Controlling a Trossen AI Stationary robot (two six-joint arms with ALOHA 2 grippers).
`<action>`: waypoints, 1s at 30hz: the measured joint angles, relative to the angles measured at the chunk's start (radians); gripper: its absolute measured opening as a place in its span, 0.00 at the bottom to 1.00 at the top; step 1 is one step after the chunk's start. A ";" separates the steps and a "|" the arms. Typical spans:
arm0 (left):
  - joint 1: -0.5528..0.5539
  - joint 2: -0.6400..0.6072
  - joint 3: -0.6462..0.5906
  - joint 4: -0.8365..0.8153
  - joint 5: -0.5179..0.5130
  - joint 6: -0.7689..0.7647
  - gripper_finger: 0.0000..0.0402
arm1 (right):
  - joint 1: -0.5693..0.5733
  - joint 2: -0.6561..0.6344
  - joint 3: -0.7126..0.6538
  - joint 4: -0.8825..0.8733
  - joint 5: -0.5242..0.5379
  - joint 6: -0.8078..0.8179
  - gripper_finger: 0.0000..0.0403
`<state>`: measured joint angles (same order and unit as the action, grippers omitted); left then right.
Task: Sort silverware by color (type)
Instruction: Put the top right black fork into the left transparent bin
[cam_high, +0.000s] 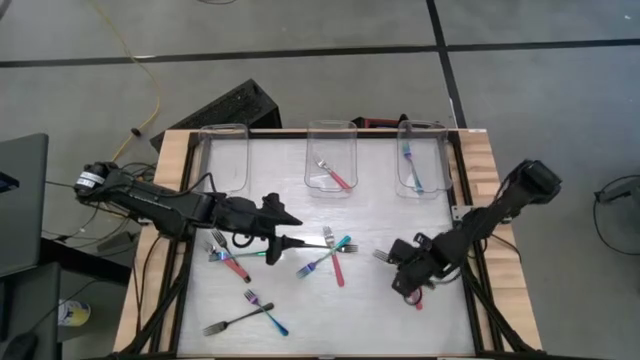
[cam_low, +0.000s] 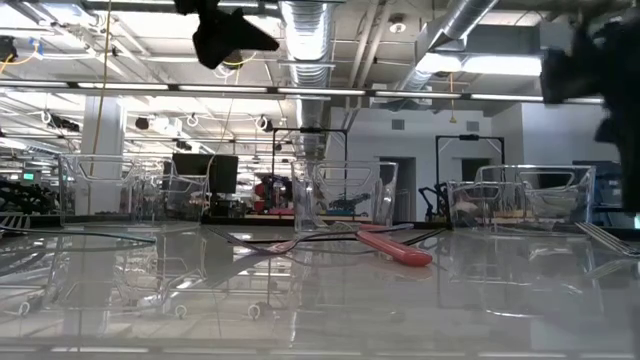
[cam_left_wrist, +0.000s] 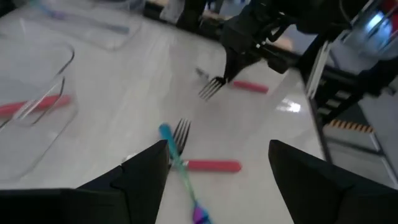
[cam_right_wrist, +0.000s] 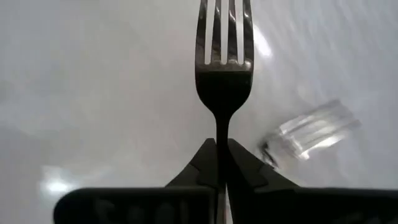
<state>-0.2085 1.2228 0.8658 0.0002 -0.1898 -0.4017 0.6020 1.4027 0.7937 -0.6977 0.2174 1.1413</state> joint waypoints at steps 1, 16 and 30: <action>0.000 0.000 0.000 0.021 0.002 0.000 0.65 | -0.008 -0.037 0.000 0.006 0.001 -0.011 0.08; 0.019 0.006 0.000 0.400 -0.016 0.033 0.65 | -0.281 -0.473 0.000 0.575 0.171 -0.525 0.09; 0.025 0.006 0.000 0.602 0.026 -0.003 0.65 | -0.580 -0.263 0.002 1.186 -0.361 -0.556 0.09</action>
<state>-0.1832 1.2285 0.8658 0.6018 -0.1642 -0.4042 0.0224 1.1397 0.7956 0.4887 -0.1439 0.5853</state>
